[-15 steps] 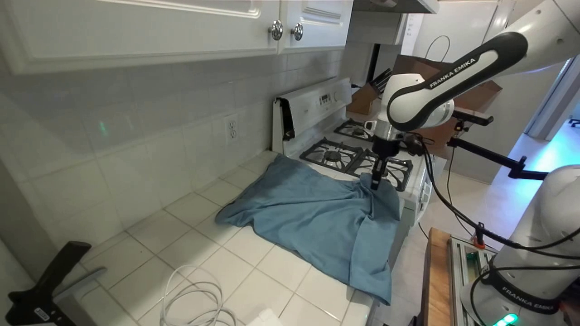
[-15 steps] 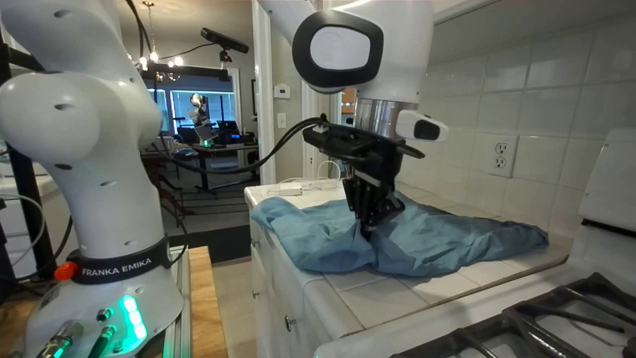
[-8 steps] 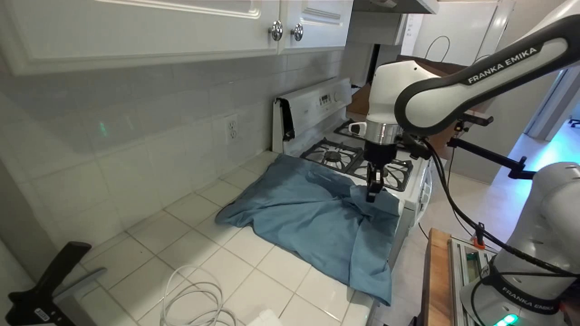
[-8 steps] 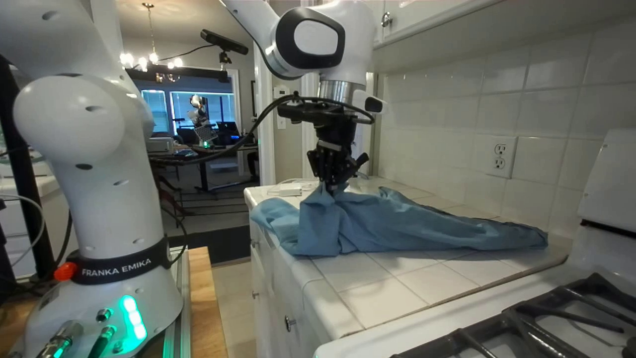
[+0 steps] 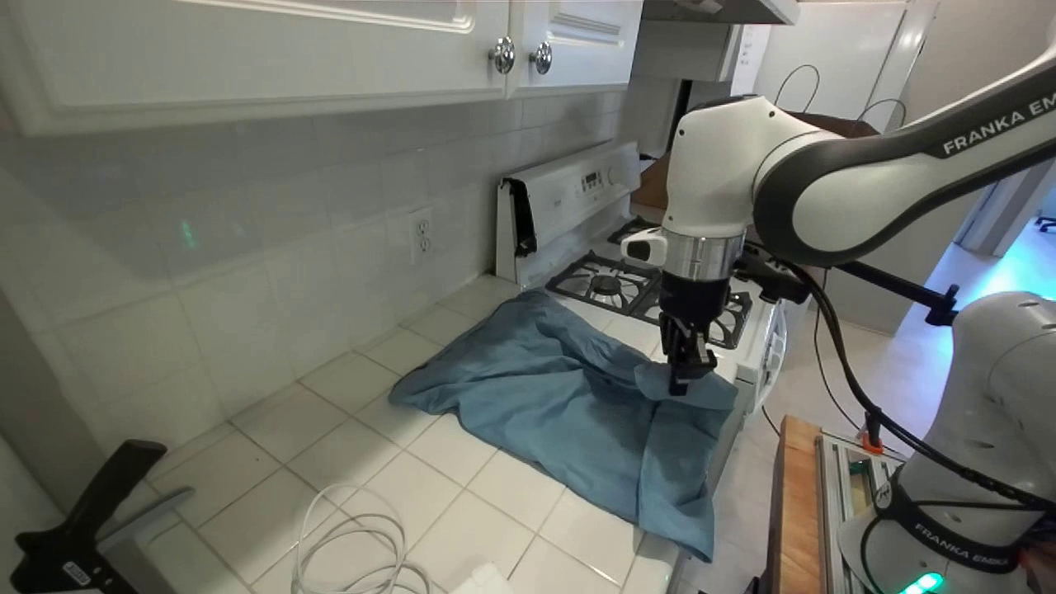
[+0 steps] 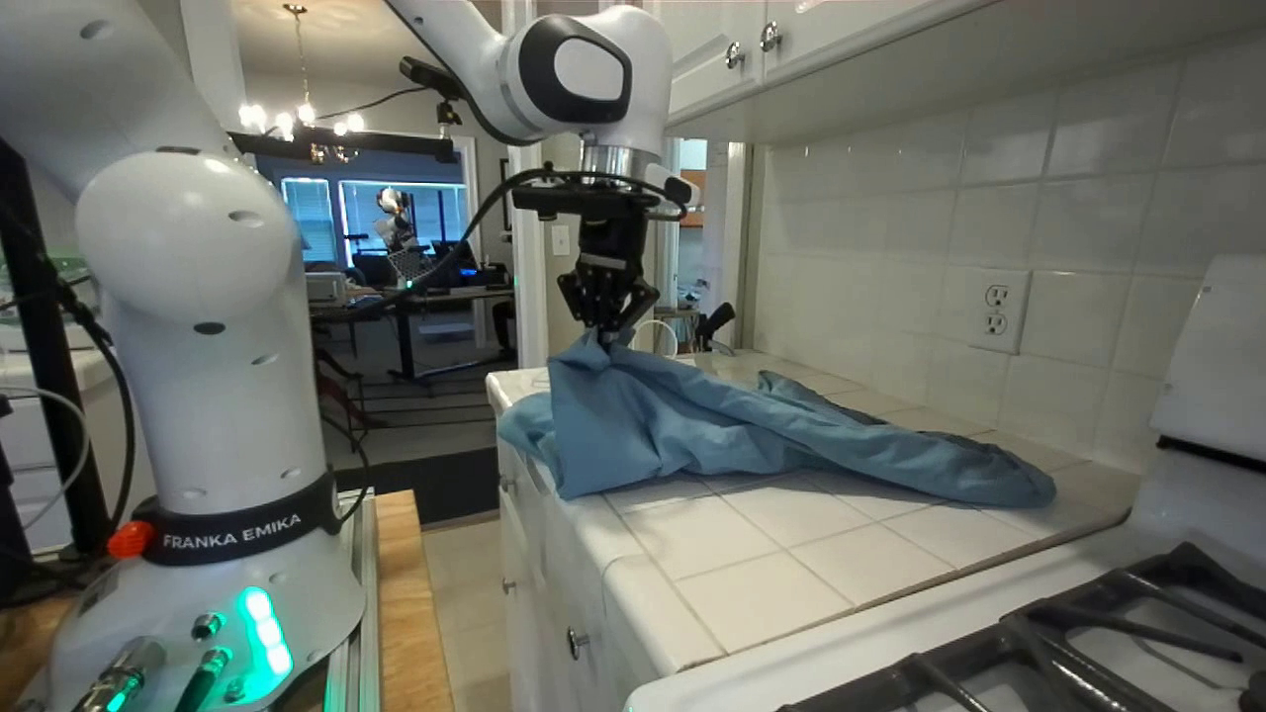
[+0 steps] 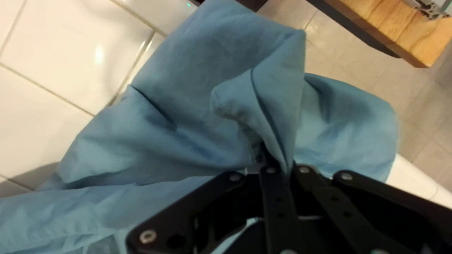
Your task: Fold the blue cloth slightly once
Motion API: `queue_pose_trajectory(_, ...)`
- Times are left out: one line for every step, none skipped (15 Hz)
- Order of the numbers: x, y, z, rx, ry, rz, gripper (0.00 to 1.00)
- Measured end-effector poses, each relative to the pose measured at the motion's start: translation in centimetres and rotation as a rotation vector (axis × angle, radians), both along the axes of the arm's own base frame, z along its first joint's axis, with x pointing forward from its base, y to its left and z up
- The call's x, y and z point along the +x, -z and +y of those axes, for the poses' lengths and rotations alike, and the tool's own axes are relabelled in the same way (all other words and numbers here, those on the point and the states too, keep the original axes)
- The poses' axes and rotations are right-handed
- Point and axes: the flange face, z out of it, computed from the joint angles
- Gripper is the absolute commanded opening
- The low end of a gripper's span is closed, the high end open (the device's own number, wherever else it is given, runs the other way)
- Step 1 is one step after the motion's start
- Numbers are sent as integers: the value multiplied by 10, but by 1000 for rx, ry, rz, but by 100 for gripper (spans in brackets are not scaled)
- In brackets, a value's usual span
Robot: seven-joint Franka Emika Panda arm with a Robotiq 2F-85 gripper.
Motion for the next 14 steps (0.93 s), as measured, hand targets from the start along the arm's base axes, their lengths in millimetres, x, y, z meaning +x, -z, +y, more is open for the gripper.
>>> queue_pose_trajectory(-2,0,10,-3,-28,0,1)
queue_pose_trajectory(-3,1,19,-5,-54,1,1)
queue_pose_trajectory(-5,2,28,-3,-81,4,1)
queue_pose_trajectory(-7,4,37,0,-111,10,1)
queue_pose_trajectory(-9,6,45,5,-142,17,1)
queue_pose_trajectory(-11,10,54,11,-173,24,1)
queue_pose_trajectory(-12,13,63,15,-204,32,1)
queue_pose_trajectory(-13,18,71,19,-234,40,1)
queue_pose_trajectory(-14,24,78,22,-261,49,1)
queue_pose_trajectory(-15,31,85,25,-286,62,1)
queue_pose_trajectory(-15,39,91,28,-311,79,1)
queue_pose_trajectory(-15,47,96,31,-334,95,1)
queue_pose_trajectory(-14,54,101,35,-354,107,1)
queue_pose_trajectory(-12,61,105,39,-371,114,1)
